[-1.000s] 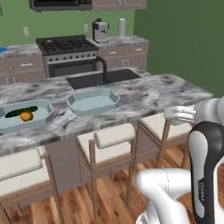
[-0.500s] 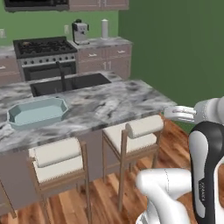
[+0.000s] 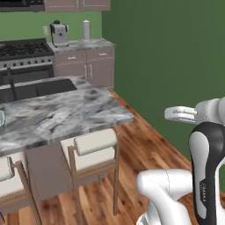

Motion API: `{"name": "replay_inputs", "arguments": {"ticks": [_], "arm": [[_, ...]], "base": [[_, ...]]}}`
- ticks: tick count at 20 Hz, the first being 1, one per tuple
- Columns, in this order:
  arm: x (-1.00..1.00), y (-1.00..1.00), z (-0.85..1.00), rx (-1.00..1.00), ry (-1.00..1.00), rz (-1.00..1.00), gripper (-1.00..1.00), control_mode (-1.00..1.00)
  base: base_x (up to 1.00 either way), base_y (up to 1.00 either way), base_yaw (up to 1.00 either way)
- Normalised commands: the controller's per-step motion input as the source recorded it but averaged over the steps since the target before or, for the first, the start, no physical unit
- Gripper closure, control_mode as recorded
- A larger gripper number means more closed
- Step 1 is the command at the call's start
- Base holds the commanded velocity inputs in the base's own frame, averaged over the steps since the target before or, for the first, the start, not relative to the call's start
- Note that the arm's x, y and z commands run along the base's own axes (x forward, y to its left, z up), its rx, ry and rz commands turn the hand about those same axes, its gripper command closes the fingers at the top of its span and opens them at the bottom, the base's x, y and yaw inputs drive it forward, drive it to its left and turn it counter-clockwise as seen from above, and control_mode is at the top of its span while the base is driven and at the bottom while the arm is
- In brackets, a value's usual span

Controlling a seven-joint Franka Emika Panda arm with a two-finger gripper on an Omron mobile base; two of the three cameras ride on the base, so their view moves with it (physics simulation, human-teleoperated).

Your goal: Place the cold items (mango and cucumber) from the fridge in one tupperware on the dining counter. Place the warm items (hot dog and kebab skewer) in the stove area in another tupperware.

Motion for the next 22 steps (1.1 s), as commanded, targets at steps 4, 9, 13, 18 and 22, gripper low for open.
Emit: {"name": "replay_inputs", "arguments": {"ticks": [4, 9, 13, 18, 22], "arm": [[0.00, 0.00, 0.00, 0.00, 0.00, 0.00, -1.00, 1.00], [0.00, 0.00, 0.00, 0.00, 0.00, 0.00, -1.00, 1.00], [0.00, 0.00, 0.00, 0.00, 0.00, 0.00, -1.00, 1.00], [0.00, 0.00, 0.00, 0.00, 0.00, 0.00, -1.00, 1.00], [0.00, 0.00, 0.00, 0.00, 0.00, 0.00, -1.00, 1.00]], "base": [[0.54, -1.00, 0.00], [0.80, -1.00, 0.03], [0.99, -0.97, 0.24], [1.00, -0.74, 0.62], [1.00, -0.57, 0.89]]}}
